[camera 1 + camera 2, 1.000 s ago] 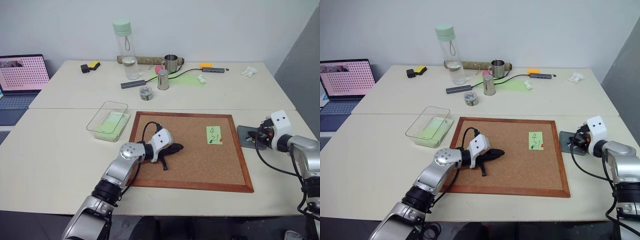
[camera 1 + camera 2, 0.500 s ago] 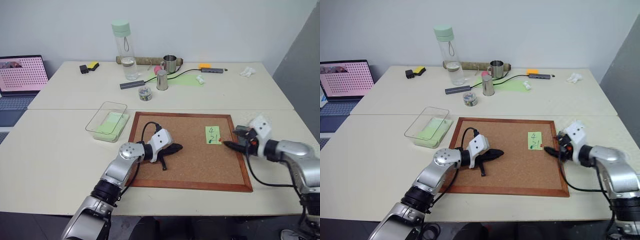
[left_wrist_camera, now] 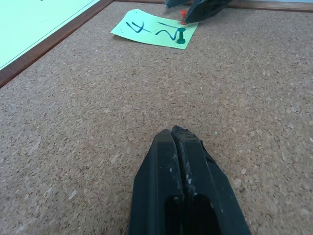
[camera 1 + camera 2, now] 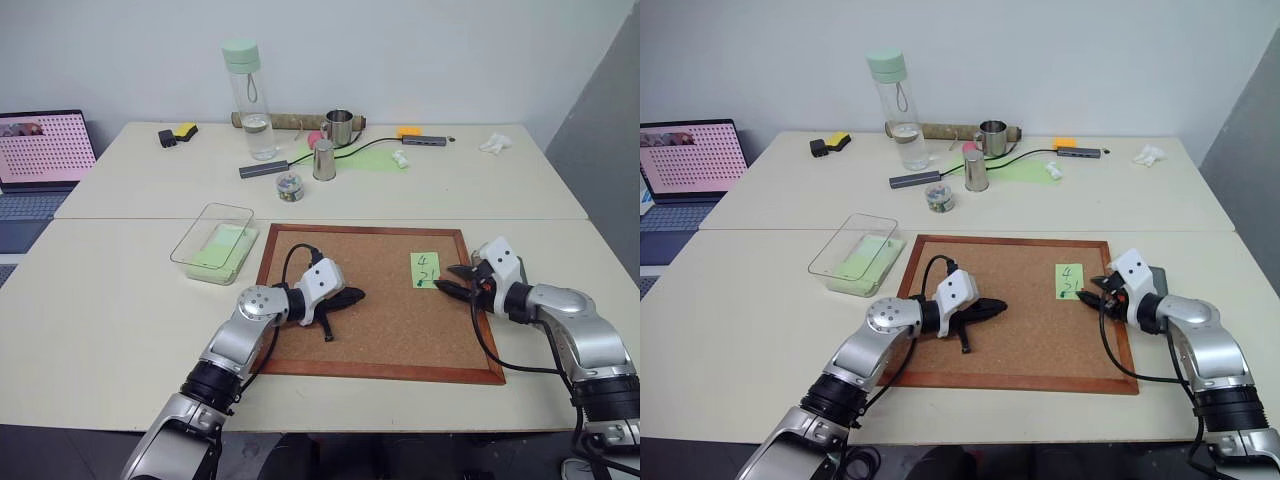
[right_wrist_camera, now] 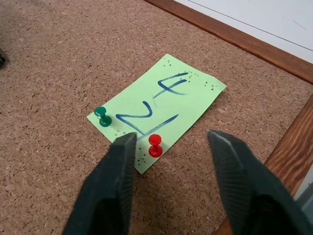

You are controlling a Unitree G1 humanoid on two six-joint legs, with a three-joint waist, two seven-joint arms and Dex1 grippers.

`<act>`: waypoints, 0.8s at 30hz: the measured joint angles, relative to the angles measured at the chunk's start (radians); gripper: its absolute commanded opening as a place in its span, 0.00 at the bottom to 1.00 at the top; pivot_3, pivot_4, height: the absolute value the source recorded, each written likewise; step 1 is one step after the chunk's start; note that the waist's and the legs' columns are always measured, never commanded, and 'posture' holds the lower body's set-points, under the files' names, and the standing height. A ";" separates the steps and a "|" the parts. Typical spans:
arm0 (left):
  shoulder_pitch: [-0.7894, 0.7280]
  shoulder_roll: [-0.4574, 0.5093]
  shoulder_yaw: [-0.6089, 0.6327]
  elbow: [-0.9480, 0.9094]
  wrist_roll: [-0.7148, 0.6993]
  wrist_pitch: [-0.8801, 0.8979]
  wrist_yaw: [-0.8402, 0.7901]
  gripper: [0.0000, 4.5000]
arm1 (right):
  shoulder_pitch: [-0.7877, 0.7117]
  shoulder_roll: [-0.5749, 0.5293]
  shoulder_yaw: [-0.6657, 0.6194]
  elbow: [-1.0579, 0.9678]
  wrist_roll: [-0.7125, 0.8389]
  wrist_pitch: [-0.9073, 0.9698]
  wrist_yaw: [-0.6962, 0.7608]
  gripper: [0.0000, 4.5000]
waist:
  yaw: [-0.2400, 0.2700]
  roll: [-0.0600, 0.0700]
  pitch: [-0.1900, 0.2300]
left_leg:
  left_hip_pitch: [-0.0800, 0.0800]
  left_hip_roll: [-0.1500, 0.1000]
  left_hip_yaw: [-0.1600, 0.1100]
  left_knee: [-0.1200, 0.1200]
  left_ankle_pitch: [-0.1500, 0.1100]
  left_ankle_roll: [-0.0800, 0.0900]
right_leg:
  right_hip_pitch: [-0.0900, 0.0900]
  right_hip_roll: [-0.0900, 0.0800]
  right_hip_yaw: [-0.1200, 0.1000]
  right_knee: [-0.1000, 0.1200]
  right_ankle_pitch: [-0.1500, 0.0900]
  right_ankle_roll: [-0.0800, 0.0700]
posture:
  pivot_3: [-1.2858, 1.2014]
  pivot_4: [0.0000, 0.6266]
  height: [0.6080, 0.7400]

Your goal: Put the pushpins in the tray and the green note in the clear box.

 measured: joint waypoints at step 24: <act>0.014 0.008 0.000 -0.013 0.000 0.001 0.000 0.00 | 0.017 0.069 -0.072 0.003 0.129 0.098 -0.029 0.01 | 0.000 0.000 0.000 | 0.000 0.000 0.000 0.000 0.000 0.000 | 0.000 0.000 0.000 0.000 0.000 0.000 | 0.52 0.24 1.00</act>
